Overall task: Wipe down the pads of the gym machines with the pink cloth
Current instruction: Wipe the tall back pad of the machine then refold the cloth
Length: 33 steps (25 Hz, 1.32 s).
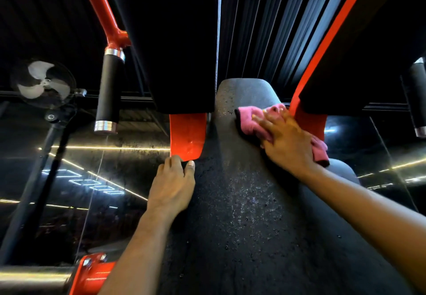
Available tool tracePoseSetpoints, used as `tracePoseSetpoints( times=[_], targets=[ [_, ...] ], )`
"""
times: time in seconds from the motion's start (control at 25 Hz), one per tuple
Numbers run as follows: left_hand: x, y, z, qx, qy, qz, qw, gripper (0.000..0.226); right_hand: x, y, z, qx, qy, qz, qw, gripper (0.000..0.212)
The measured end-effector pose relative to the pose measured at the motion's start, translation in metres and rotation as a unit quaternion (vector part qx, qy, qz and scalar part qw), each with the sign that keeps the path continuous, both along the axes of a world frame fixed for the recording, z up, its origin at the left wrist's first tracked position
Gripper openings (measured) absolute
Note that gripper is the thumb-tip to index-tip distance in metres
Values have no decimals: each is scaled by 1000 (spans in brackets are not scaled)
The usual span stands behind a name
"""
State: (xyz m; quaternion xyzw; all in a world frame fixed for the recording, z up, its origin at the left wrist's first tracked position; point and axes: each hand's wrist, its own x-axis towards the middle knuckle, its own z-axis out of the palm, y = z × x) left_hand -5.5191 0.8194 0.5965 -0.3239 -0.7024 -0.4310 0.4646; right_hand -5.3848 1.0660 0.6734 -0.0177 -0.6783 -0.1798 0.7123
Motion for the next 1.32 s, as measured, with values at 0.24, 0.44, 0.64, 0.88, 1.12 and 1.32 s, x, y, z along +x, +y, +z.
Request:
tracePoseSetpoints(
  times=[0.24,0.44,0.64,0.88,1.12,1.32],
  targets=[
    [-3,0,0,-3,7,13,1000,34,-24,-23,18,96,-104,-49,989,59],
    [-4,3,-2,22,16,16,1000,34,-37,-46,96,14,-97,-64,993,58],
    [-9,3,-2,20,29,11,999,33,-43,-82,169,-195,-48,6,980,43],
    [-8,-1,-2,7,23,-1,1000,31,-27,-53,117,2,-73,8,997,40],
    [-1,-5,0,-17,4,-9,1000,28,-22,-34,34,69,-90,-5,993,47],
    [-6,-3,2,-11,20,2,1000,38,-38,-68,103,22,-29,-7,999,36]
  ],
)
